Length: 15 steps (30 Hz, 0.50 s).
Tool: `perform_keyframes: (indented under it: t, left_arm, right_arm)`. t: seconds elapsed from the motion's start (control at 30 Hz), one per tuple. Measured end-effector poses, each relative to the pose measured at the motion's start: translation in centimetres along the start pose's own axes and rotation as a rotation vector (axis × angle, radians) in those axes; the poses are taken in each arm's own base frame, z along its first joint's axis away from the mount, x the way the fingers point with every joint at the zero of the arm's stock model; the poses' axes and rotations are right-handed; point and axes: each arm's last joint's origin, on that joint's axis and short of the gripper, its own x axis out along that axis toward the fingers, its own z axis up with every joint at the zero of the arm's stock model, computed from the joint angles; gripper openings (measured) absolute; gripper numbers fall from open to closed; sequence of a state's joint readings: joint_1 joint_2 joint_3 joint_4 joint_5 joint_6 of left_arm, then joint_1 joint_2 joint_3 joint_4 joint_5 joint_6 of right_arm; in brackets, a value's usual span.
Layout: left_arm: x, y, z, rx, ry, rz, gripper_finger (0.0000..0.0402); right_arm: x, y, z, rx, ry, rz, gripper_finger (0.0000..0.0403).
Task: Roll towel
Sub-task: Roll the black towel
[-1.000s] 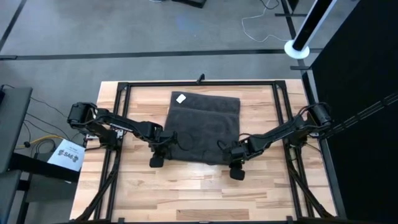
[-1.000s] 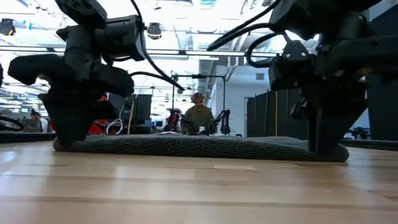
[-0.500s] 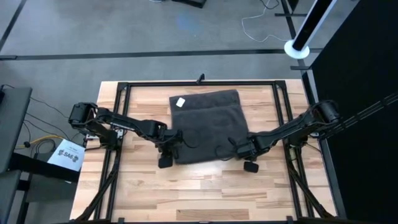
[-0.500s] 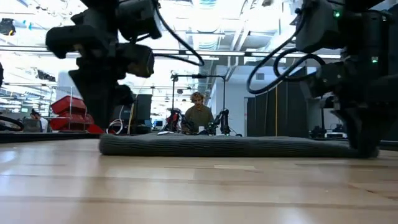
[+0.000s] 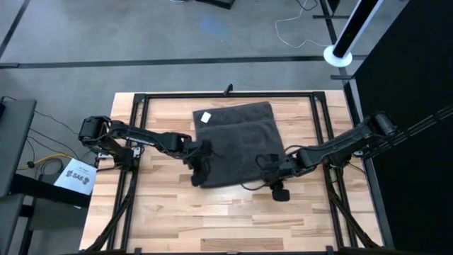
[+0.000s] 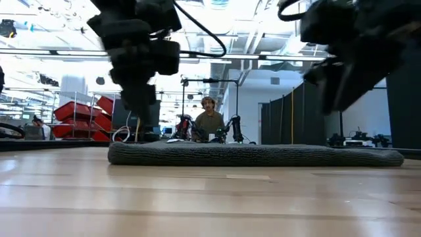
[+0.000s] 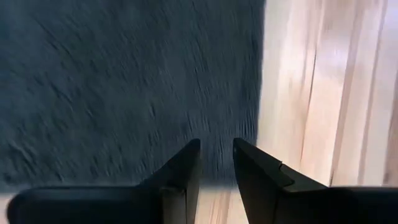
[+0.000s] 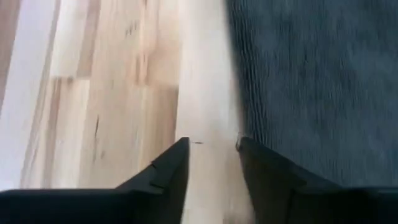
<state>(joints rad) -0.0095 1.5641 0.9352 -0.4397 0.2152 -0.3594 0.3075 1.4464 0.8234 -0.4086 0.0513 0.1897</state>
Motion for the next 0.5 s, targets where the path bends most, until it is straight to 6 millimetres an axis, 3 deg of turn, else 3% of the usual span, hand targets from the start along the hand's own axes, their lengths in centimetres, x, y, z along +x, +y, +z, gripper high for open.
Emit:
perform_keyframes:
  t: [0.2, 0.37, 0.5]
  left_arm:
    - [0.6, 1.8, 1.9, -0.044, -0.12, -0.009, 0.0077]
    - [2.4, 3.2, 2.8, -0.014, -0.139, -0.076, 0.0077]
    - [4.0, 4.1, 2.7, 0.055, -0.117, -0.074, 0.0077]
  right_arm:
    - [3.4, -0.2, 1.0, -0.127, -0.064, -0.004, 0.0235]
    - [6.1, 0.3, 1.4, -0.169, -0.029, -0.122, 0.0245]
    - [7.8, 1.0, 2.8, -0.184, -0.035, -0.185, 0.0246]
